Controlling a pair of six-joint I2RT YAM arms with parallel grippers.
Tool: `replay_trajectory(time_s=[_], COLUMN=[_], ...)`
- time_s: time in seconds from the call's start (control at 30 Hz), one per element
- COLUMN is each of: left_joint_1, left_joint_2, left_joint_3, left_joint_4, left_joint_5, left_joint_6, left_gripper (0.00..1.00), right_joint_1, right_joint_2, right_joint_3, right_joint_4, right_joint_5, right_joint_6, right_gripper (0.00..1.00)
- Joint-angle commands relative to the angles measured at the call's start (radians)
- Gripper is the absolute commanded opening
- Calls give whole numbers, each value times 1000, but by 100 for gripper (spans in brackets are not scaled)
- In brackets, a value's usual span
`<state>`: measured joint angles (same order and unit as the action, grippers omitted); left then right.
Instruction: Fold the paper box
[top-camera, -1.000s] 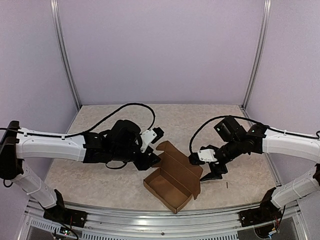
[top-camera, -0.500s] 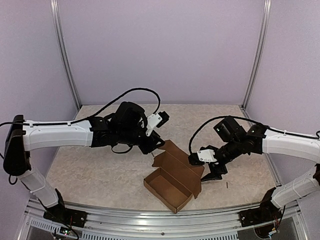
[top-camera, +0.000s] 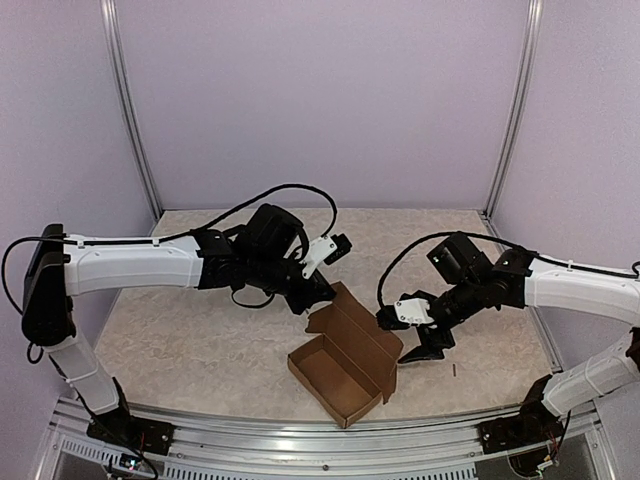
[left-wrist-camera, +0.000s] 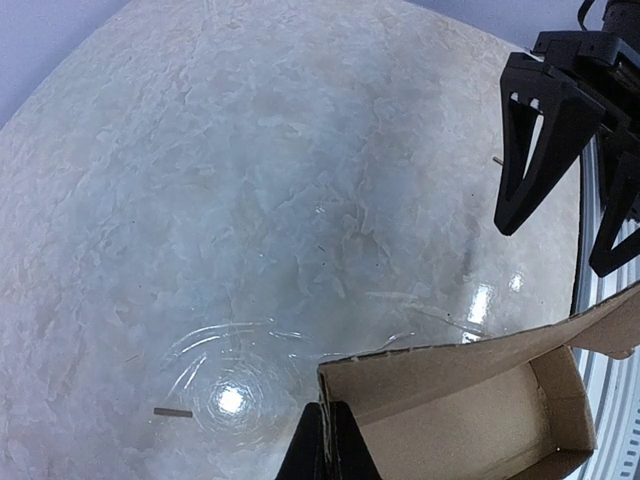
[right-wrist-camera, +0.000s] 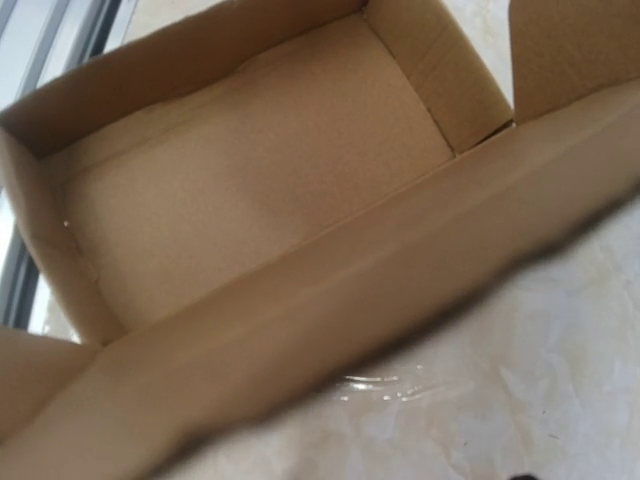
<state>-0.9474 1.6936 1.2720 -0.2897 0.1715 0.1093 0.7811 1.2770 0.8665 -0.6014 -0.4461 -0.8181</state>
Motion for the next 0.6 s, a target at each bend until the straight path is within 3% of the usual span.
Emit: replay_trajectory(time_s=[0.0, 0.3, 0.57], left_joint_1=[8, 24, 39], left_joint_2=[-8, -4, 45], left_joint_3=[18, 21, 14], left_joint_4=[-40, 59, 262], left_joint_5=[0, -17, -78], left_joint_6=[2, 9, 75], left_gripper=[0, 0, 0], right_joint_1=[11, -4, -127], right_joint_2=[3, 17, 26], right_joint_3=[17, 41, 98], right_joint_4=[-17, 1, -16], right_joint_5=[14, 63, 29], right_joint_6=[11, 49, 10], right_gripper=[80, 80, 80])
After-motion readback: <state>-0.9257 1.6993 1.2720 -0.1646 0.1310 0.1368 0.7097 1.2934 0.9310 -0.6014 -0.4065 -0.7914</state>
